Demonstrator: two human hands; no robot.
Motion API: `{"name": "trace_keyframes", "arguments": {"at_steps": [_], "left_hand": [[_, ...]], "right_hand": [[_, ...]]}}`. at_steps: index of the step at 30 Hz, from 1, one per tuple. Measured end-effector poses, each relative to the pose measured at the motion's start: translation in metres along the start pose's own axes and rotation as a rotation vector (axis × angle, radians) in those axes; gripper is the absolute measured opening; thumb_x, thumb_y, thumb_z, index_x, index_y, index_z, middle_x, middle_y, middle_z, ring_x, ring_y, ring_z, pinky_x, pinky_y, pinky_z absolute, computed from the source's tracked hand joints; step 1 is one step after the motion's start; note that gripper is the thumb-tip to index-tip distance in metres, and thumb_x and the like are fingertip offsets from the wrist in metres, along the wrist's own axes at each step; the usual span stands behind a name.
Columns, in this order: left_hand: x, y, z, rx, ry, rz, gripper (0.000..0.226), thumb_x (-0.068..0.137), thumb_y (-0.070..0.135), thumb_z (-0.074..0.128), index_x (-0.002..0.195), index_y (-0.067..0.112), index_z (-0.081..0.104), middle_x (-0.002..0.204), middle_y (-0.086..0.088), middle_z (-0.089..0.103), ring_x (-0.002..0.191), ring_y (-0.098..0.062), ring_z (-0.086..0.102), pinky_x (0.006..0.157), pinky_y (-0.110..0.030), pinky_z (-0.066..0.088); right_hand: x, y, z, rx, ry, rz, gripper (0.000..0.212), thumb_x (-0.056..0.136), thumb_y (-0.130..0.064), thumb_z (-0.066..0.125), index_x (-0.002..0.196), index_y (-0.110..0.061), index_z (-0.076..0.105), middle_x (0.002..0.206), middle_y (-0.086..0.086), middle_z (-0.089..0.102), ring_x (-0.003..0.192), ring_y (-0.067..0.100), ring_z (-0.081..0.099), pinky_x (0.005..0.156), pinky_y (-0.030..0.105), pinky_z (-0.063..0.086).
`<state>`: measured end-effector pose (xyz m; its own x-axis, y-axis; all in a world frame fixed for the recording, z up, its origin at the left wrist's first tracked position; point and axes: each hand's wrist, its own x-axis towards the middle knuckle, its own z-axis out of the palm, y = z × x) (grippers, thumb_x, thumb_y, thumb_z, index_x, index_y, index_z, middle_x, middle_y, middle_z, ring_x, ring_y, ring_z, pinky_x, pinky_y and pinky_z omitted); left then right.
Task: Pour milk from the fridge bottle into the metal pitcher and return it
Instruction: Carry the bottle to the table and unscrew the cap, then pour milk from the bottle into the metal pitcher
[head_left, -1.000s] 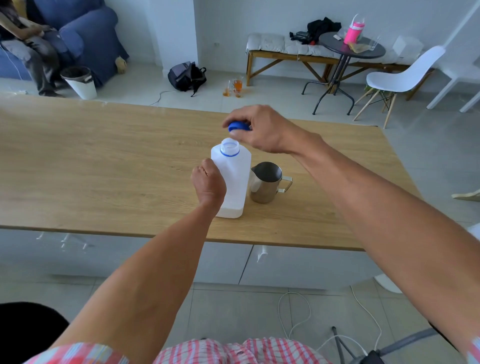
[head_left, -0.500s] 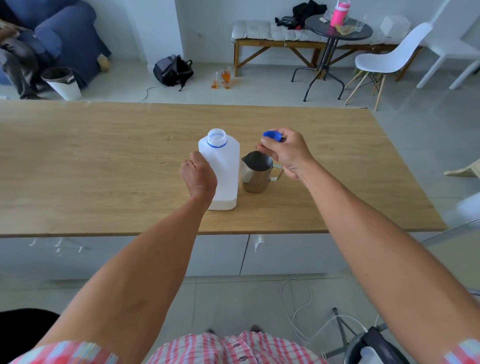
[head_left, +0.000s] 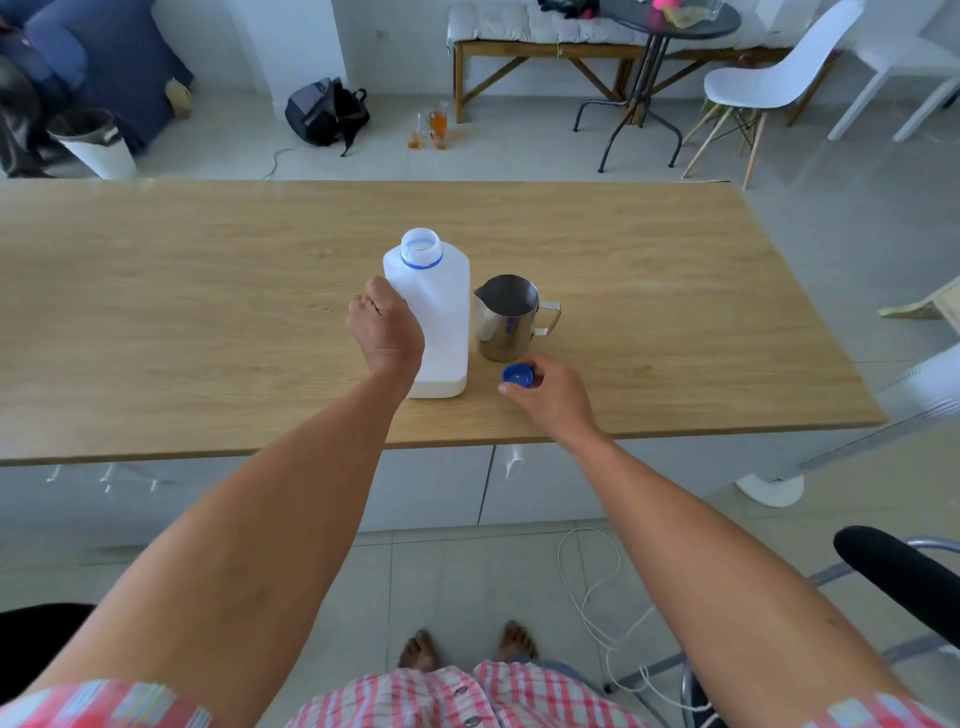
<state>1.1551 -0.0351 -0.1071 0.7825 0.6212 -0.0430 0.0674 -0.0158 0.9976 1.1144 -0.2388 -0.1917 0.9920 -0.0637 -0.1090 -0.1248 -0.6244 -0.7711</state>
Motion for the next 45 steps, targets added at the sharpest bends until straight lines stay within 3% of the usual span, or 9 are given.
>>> {"name": "trace_keyframes", "arguments": {"at_steps": [8, 19, 25, 28, 30, 33, 35, 39, 45], "left_hand": [[0.003, -0.002, 0.000, 0.002, -0.006, 0.023, 0.026, 0.083, 0.028, 0.030, 0.062, 0.018, 0.019, 0.065, -0.001, 0.023, 0.073, -0.024, 0.023, 0.062, -0.041, 0.024], [-0.002, 0.003, 0.000, -0.024, -0.001, 0.006, 0.026, 0.082, 0.028, 0.032, 0.060, 0.021, 0.020, 0.062, 0.002, 0.022, 0.067, -0.021, 0.022, 0.060, -0.041, 0.023], [-0.002, 0.004, 0.000, -0.027, -0.001, -0.008, 0.027, 0.082, 0.031, 0.032, 0.060, 0.019, 0.022, 0.064, -0.003, 0.027, 0.071, -0.024, 0.026, 0.061, -0.042, 0.027], [-0.003, 0.003, -0.001, -0.027, -0.008, 0.003, 0.028, 0.083, 0.030, 0.033, 0.058, 0.020, 0.022, 0.060, 0.002, 0.026, 0.067, -0.021, 0.025, 0.061, -0.041, 0.027], [-0.003, 0.003, -0.002, -0.036, -0.011, -0.014, 0.029, 0.083, 0.031, 0.034, 0.058, 0.021, 0.023, 0.056, 0.008, 0.026, 0.063, -0.018, 0.025, 0.061, -0.039, 0.028], [-0.004, 0.004, -0.003, -0.032, -0.025, -0.015, 0.028, 0.082, 0.031, 0.034, 0.058, 0.021, 0.023, 0.045, 0.013, 0.026, 0.053, -0.011, 0.023, 0.058, -0.038, 0.027], [-0.005, 0.006, -0.003, -0.036, -0.029, -0.016, 0.028, 0.082, 0.031, 0.034, 0.058, 0.021, 0.024, 0.045, 0.013, 0.027, 0.054, -0.012, 0.024, 0.058, -0.037, 0.027], [-0.006, 0.007, -0.003, -0.037, -0.012, -0.032, 0.026, 0.082, 0.035, 0.034, 0.061, 0.022, 0.027, 0.061, 0.005, 0.031, 0.066, -0.020, 0.030, 0.062, -0.038, 0.030], [-0.003, 0.006, -0.001, -0.059, -0.037, -0.043, 0.039, 0.084, 0.036, 0.038, 0.047, 0.028, 0.025, 0.052, 0.007, 0.027, 0.069, -0.026, 0.030, 0.062, -0.042, 0.029]], "right_hand": [[0.005, 0.007, 0.030, -0.183, 0.061, -0.035, 0.050, 0.077, -0.052, 0.081, 0.118, -0.025, 0.070, 0.101, -0.005, 0.058, 0.097, 0.016, 0.056, 0.076, 0.029, 0.044], [0.005, 0.009, 0.030, -0.167, 0.041, -0.001, 0.072, 0.075, -0.062, 0.076, 0.133, -0.020, 0.063, 0.114, -0.001, 0.060, 0.106, 0.017, 0.057, 0.090, 0.038, 0.052], [0.014, -0.013, 0.000, 0.000, 0.342, -0.060, 0.032, 0.096, -0.036, 0.054, 0.117, -0.013, 0.057, 0.113, -0.002, 0.054, 0.085, 0.012, 0.053, 0.069, 0.033, 0.046], [0.035, -0.027, -0.020, 0.051, 0.447, -0.127, 0.028, 0.101, -0.022, 0.048, 0.124, -0.008, 0.051, 0.128, 0.005, 0.051, 0.086, 0.006, 0.045, 0.072, 0.034, 0.043], [0.053, -0.034, -0.031, 0.054, 0.384, -0.063, 0.037, 0.102, -0.023, 0.044, 0.137, -0.010, 0.047, 0.143, 0.004, 0.044, 0.093, 0.003, 0.045, 0.080, 0.032, 0.040], [0.076, -0.037, -0.043, 0.057, 0.160, 0.076, 0.044, 0.103, -0.029, 0.036, 0.140, -0.011, 0.049, 0.148, 0.008, 0.045, 0.117, 0.020, 0.057, 0.097, 0.041, 0.047], [0.083, -0.037, -0.046, 0.087, 0.054, 0.130, 0.038, 0.100, -0.027, 0.035, 0.125, -0.010, 0.058, 0.133, 0.014, 0.057, 0.108, 0.034, 0.068, 0.089, 0.048, 0.055], [0.083, -0.032, -0.043, 0.115, -0.032, 0.181, 0.022, 0.098, -0.023, 0.038, 0.113, -0.022, 0.053, 0.111, 0.002, 0.062, 0.078, 0.021, 0.073, 0.071, 0.040, 0.060], [0.075, -0.033, -0.038, 0.200, -0.064, 0.213, 0.014, 0.097, -0.022, 0.041, 0.097, -0.016, 0.054, 0.100, 0.003, 0.064, 0.079, 0.024, 0.072, 0.068, 0.040, 0.056]]}}
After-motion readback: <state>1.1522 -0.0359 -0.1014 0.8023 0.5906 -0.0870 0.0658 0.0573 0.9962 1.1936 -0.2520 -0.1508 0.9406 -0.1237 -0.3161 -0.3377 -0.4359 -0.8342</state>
